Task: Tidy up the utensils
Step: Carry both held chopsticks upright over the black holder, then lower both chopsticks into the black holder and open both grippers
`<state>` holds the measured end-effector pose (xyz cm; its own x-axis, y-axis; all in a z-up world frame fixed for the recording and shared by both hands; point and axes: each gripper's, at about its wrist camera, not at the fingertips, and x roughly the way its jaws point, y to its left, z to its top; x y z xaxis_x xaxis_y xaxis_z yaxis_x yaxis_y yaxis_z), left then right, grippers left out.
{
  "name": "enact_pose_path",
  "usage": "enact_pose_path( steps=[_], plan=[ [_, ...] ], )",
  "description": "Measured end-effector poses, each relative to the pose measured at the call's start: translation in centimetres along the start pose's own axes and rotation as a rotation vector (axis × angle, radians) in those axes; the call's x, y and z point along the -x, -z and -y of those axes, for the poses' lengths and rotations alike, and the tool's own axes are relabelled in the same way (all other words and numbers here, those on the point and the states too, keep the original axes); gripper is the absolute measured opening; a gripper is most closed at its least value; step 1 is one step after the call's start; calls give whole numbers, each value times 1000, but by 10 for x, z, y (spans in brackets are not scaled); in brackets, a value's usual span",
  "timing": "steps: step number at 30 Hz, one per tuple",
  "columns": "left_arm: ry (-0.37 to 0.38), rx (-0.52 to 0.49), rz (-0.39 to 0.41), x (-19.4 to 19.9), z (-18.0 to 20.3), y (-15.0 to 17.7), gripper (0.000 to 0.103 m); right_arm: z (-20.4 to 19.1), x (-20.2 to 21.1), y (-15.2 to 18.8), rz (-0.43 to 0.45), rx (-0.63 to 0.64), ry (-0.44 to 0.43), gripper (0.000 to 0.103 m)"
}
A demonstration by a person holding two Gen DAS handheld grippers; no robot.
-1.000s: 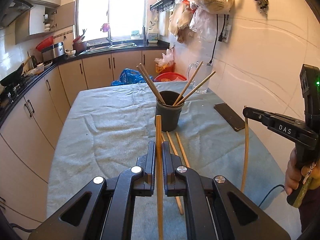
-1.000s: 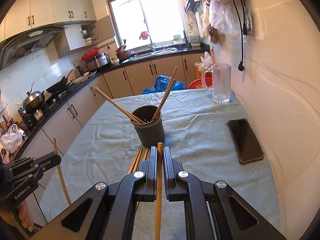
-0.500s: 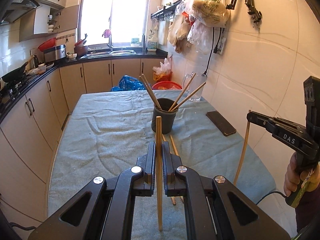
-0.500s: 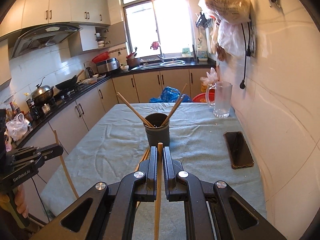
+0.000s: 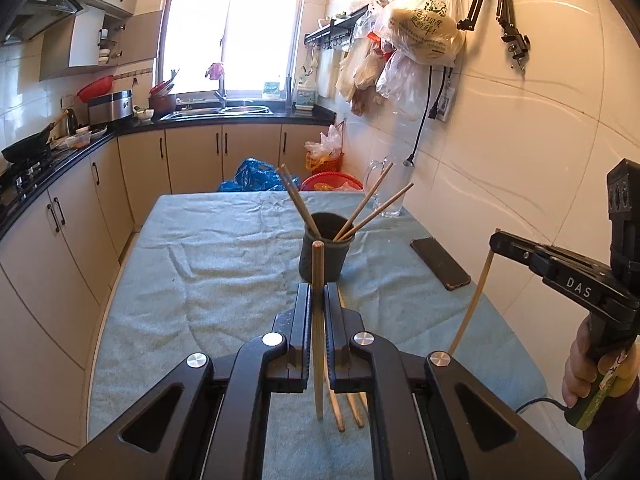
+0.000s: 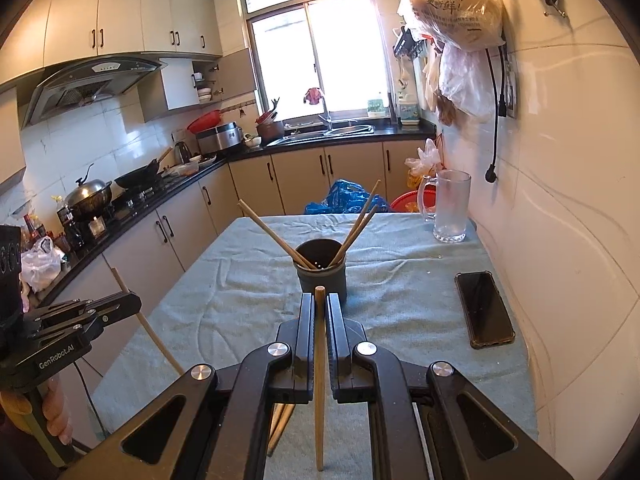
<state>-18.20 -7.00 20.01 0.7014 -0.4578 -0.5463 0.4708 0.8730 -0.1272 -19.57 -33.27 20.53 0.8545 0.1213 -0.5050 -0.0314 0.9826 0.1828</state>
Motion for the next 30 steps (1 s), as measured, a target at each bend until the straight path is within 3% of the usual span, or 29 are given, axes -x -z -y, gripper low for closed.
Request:
enact_pose_path(
  steps=[10,18,24,30],
  plan=[
    [15,0,84,-12,11,-58,6,12,-23,-40,21,-60,-21,6],
    [27,13,162,-36,20,-125,6,10,-49,-112,85,-62,-19,6],
    [14,51,132,-86,17,-163,6,20,-77,-155,130,-99,7,6],
    [-33,39,99,-143,17,-184,6,32,-109,-169,156,-163,3,6]
  ],
)
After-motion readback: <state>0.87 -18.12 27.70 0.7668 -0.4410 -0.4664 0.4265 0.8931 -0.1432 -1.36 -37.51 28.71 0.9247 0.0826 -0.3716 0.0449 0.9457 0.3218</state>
